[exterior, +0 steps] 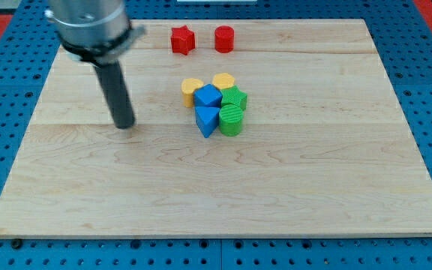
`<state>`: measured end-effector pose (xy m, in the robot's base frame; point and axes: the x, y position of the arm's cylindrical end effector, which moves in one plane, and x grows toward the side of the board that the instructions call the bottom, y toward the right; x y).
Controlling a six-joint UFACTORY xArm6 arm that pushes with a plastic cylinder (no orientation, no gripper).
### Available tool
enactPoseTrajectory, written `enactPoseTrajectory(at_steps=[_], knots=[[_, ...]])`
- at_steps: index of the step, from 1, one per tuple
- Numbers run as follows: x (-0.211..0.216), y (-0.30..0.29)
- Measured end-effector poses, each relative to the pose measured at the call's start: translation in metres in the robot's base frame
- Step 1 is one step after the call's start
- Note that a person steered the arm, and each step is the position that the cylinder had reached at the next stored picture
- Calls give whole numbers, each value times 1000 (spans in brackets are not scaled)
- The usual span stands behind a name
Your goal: Push the red circle to the closer to the blue cube and the blue triangle
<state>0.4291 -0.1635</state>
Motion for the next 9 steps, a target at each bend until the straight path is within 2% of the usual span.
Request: enactPoseTrajectory(at_steps=[1, 2, 3, 4, 5, 7, 8, 9], knots=[[-61, -31], [-126, -36], [-186, -13], [-238, 49], [-237, 76], [-237, 246], [-226, 249], [-206, 224]])
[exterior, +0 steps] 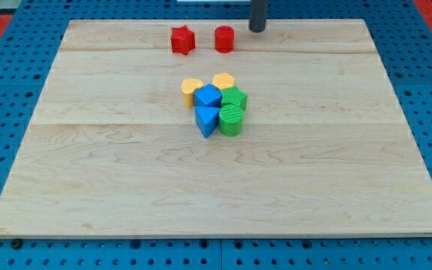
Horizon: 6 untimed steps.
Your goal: Push the red circle to the closer to the blue cube and the blue triangle
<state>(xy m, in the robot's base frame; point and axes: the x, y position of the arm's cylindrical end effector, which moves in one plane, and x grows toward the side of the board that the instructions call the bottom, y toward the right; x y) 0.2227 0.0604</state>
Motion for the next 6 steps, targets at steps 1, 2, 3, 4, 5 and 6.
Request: enactPoseTrajectory(at_steps=[1, 2, 3, 4, 5, 6], knots=[[11, -49], [31, -92], [56, -109], [82, -135], [109, -155], [134, -160]])
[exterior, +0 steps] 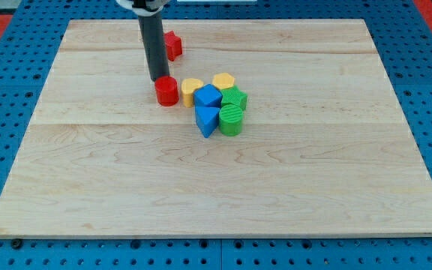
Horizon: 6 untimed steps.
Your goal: Push the red circle to the closer to the blue cube and the blue triangle
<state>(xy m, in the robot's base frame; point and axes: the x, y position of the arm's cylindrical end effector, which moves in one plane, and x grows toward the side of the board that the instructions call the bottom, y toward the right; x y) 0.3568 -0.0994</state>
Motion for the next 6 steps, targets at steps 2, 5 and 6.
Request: enactPoseTrajectory(at_steps=[2, 5, 6], knots=[[51, -23], [46, -43], [42, -13]])
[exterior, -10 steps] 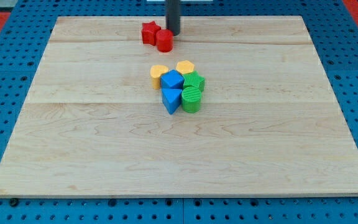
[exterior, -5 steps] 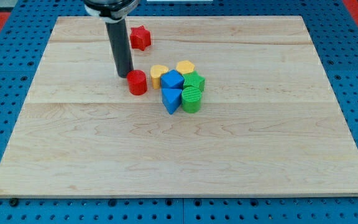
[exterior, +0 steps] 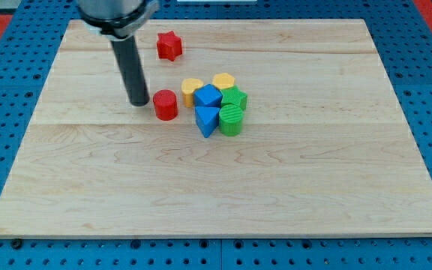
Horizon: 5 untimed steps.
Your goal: Push the red circle to the closer to the blue cube and the blue triangle
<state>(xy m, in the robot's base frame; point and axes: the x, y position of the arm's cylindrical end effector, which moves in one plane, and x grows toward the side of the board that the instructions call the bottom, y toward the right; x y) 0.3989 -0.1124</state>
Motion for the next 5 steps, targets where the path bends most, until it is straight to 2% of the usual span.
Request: enactPoseTrajectory(at_steps=[1, 5], knots=[[0, 31], [24, 35]])
